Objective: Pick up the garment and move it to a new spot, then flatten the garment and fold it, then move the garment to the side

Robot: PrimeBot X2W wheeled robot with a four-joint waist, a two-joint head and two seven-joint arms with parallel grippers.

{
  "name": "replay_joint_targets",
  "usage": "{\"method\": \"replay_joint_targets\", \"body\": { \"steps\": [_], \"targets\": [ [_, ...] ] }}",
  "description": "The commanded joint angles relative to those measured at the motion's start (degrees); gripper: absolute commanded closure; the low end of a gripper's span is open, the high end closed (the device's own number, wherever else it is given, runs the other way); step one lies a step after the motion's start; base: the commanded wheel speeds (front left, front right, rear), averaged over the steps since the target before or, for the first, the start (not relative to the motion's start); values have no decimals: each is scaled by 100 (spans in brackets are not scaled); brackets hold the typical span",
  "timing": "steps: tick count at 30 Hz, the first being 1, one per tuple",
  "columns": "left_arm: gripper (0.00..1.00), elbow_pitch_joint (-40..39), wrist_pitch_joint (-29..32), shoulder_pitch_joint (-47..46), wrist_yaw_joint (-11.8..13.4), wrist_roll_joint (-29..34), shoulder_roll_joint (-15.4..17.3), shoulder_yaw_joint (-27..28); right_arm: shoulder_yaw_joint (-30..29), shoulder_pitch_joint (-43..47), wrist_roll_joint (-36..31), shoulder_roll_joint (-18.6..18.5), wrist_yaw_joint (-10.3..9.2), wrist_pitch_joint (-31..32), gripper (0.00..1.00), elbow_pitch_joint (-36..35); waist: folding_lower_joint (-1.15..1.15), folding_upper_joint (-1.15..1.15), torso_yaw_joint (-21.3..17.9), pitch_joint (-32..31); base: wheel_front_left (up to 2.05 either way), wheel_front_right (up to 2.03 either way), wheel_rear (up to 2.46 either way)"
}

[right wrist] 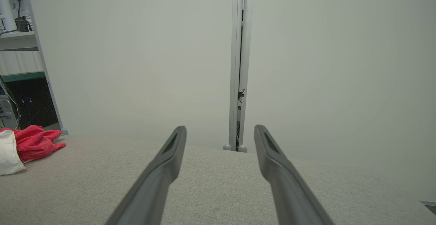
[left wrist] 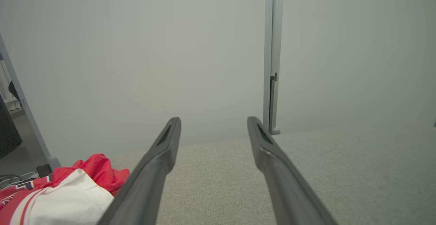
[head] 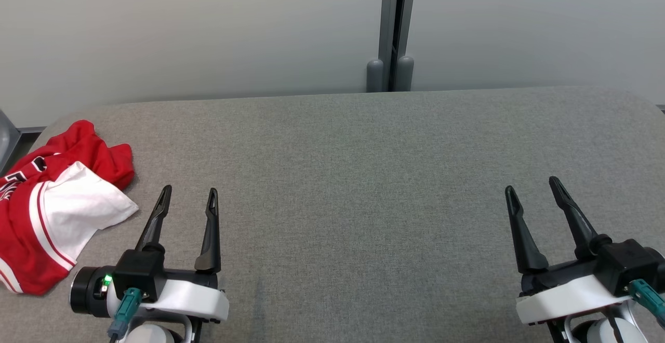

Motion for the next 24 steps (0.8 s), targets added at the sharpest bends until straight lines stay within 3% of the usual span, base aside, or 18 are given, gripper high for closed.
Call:
{"method": "replay_joint_targets", "body": {
  "steps": [1,15,24],
  "targets": [
    [0,6,-2,-86,17,-25,25,15,3,-21,38,-7,10,-21,0,1,0,0,2,0,0,0,0],
    [0,55,-2,-73,23,-104,21,50,72,-30,159,-15,10,-26,0,64,0,0,49,-2,0,0,0],
    [0,200,-2,-124,56,-305,20,97,208,-17,457,-86,10,24,0,88,0,0,418,24,0,0,0]
  ]
}}
